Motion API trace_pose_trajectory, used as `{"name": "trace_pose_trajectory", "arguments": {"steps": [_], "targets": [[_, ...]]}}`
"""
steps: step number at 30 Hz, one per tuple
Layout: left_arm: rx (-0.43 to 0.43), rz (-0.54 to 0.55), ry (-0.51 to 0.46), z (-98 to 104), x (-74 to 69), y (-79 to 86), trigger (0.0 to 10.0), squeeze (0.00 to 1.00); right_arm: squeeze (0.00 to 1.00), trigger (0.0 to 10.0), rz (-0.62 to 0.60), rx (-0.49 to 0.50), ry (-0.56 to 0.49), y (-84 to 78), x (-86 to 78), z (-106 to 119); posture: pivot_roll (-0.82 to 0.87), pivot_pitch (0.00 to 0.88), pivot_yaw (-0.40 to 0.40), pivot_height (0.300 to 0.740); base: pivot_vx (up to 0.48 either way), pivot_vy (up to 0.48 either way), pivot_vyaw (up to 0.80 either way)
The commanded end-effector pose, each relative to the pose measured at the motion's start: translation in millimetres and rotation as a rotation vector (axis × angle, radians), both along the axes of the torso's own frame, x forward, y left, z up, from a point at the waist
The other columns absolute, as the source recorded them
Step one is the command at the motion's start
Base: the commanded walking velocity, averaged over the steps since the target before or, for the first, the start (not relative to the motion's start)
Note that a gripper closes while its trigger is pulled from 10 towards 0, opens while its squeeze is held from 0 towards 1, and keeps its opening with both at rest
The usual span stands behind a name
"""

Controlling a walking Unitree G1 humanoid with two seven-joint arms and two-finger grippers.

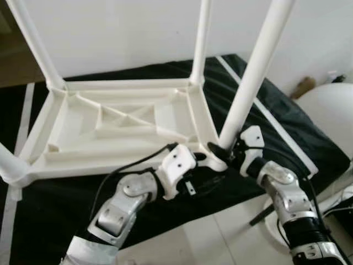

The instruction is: Building children table

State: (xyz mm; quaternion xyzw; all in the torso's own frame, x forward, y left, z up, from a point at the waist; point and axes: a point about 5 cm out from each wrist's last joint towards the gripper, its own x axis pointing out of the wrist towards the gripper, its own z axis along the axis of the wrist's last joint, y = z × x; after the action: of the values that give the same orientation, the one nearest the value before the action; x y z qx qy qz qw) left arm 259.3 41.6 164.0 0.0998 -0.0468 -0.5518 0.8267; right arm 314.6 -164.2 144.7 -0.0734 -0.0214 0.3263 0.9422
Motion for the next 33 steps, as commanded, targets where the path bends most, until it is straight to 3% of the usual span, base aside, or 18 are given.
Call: {"name": "trace_pose_trajectory", "arguments": {"steps": [1, 2, 3, 12, 15, 16, 18, 20, 23, 27, 33], "targets": [[0.009, 0.032, -0.013, 0.1, 6.7, 6.7, 10.0, 0.00, 0.00, 2.8, 0.004, -0.019, 0.032, -2.3, -2.9, -9.1, -0.07, 0.075, -0.030, 0.740, 0.000, 0.000, 0.00], [0.010, 0.048, -0.019, 1.2, 9.9, 10.2, 10.0, 0.00, 0.00, 7.7, -0.006, -0.019, 0.034, -2.8, -3.1, -9.7, -0.07, 0.078, -0.030, 0.740, 0.000, 0.000, 0.00], [0.009, 0.062, -0.025, 2.4, 12.4, 13.4, 10.0, 0.00, 0.00, 10.0, -0.014, -0.012, 0.040, -3.1, -3.2, -10.7, -0.07, 0.079, -0.031, 0.740, 0.000, 0.000, 0.00], [-0.069, 0.126, -0.010, 12.1, 16.7, 23.2, 10.0, 0.00, 0.00, 10.0, -0.113, 0.025, 0.048, -4.5, -2.2, -15.0, -0.06, 0.074, -0.026, 0.740, 0.000, 0.000, 0.00], [-0.103, 0.136, 0.008, 15.5, 17.2, 21.5, 10.0, 0.00, 0.00, 10.0, -0.195, 0.039, 0.054, -6.6, 0.5, -17.2, -0.06, 0.072, -0.022, 0.740, 0.000, 0.000, 0.00], [-0.104, 0.134, 0.001, 15.9, 16.0, 17.8, 10.0, 0.00, 0.00, 10.0, -0.291, -0.006, 0.063, -8.7, 2.5, -22.2, -0.05, 0.073, -0.023, 0.740, 0.000, 0.000, 0.00], [-0.104, 0.134, 0.001, 15.9, 16.0, 17.8, 10.0, 0.00, 0.00, 10.0, -0.291, -0.006, 0.063, -8.7, 2.5, -22.2, -0.05, 0.073, -0.023, 0.740, 0.000, 0.000, 0.00], [-0.119, 0.122, 0.015, 16.0, 13.5, 15.4, 10.0, 0.00, 0.00, 10.0, -0.369, -0.006, 0.069, -9.9, 3.0, -24.0, -0.06, 0.074, -0.019, 0.740, 0.000, 0.000, 0.00], [-0.160, 0.116, 0.039, 22.0, 11.2, 9.8, 10.0, 0.00, 0.00, 10.0, -0.500, 0.056, 0.080, -11.4, 0.4, -23.2, -0.05, 0.069, -0.025, 0.740, 0.000, 0.000, 0.00], [-0.179, 0.123, 0.060, 24.4, 13.2, 8.3, 10.0, 0.00, 0.00, 10.0, -0.564, 0.088, 0.085, -11.6, -2.8, -23.6, -0.05, 0.065, -0.018, 0.740, 0.000, 0.000, 0.00], [-0.165, 0.119, 0.008, 22.8, 11.3, 7.6, 10.0, 0.00, 0.00, 10.0, -0.728, 0.146, 0.116, -9.0, -13.5, -28.9, -0.05, 0.059, -0.016, 0.740, 0.000, 0.000, 0.00]]}}
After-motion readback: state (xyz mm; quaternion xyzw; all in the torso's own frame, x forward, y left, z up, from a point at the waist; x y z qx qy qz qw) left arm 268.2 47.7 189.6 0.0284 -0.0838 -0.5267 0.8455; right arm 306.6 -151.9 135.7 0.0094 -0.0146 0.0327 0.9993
